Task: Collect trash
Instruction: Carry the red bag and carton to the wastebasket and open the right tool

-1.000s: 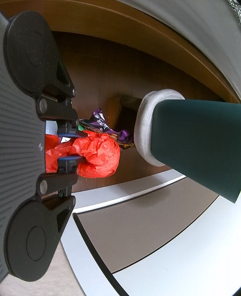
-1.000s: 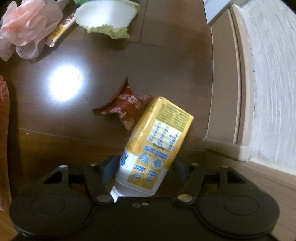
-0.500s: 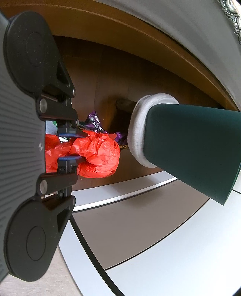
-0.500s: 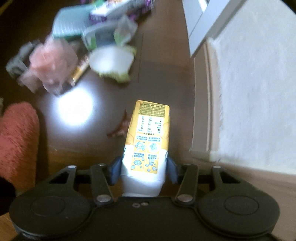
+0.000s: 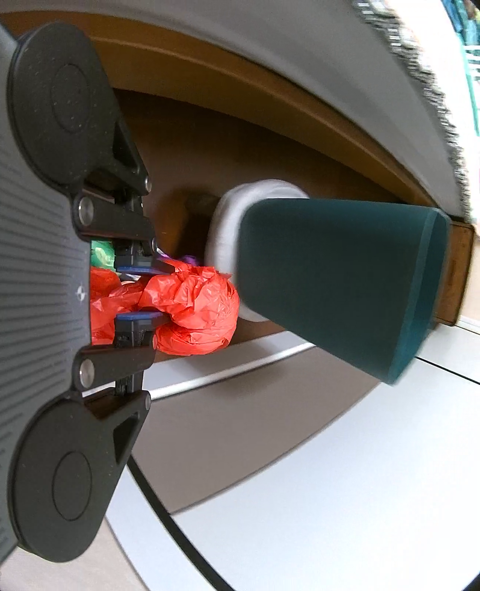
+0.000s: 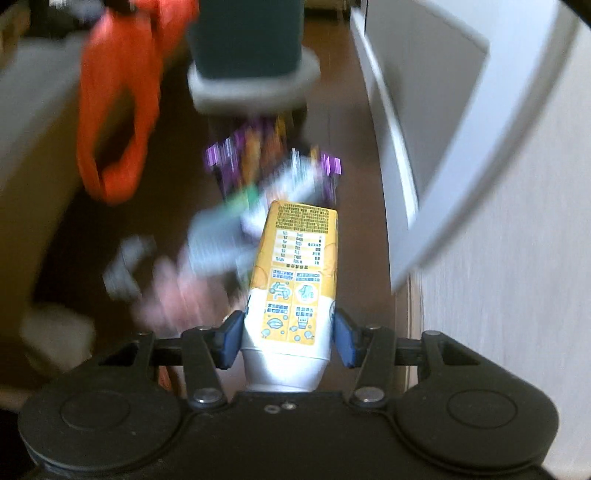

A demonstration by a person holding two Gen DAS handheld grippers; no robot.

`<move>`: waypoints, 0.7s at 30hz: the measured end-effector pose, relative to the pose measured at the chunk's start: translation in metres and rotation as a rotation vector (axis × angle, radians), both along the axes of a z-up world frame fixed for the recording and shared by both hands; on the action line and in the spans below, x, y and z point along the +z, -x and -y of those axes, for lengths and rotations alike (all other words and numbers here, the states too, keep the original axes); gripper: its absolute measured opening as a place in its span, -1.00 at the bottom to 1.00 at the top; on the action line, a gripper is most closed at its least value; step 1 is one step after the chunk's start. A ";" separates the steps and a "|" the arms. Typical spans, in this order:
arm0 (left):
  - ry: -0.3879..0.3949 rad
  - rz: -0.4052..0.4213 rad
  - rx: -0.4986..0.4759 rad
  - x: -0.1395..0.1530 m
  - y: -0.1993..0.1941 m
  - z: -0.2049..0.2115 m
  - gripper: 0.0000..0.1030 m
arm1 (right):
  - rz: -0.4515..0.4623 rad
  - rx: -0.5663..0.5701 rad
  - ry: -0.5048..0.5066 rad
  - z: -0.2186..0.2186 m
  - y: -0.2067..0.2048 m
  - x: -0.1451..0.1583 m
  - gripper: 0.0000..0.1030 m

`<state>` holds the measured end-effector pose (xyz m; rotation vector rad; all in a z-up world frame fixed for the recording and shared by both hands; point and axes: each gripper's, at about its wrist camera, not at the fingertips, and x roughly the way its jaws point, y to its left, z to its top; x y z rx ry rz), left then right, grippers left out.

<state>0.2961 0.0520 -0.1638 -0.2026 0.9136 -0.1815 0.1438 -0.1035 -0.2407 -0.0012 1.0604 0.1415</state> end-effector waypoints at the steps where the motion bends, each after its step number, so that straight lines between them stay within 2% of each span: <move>1: 0.000 0.014 0.002 0.008 -0.002 -0.001 -0.66 | 0.038 0.005 -0.009 0.000 -0.011 0.014 -0.02; 8: -0.014 0.160 0.017 0.081 -0.022 -0.009 -0.66 | 0.311 -0.014 -0.055 0.002 -0.087 0.117 -0.02; 12: -0.041 0.234 0.023 0.119 -0.042 -0.011 -0.66 | 0.412 -0.030 -0.067 0.002 -0.130 0.165 -0.02; 18: -0.063 0.289 0.011 0.161 -0.090 -0.008 -0.66 | 0.500 -0.016 -0.028 -0.004 -0.202 0.211 -0.02; 21: -0.090 0.313 0.001 0.175 -0.118 -0.003 -0.66 | 0.524 -0.015 -0.022 -0.010 -0.235 0.221 -0.02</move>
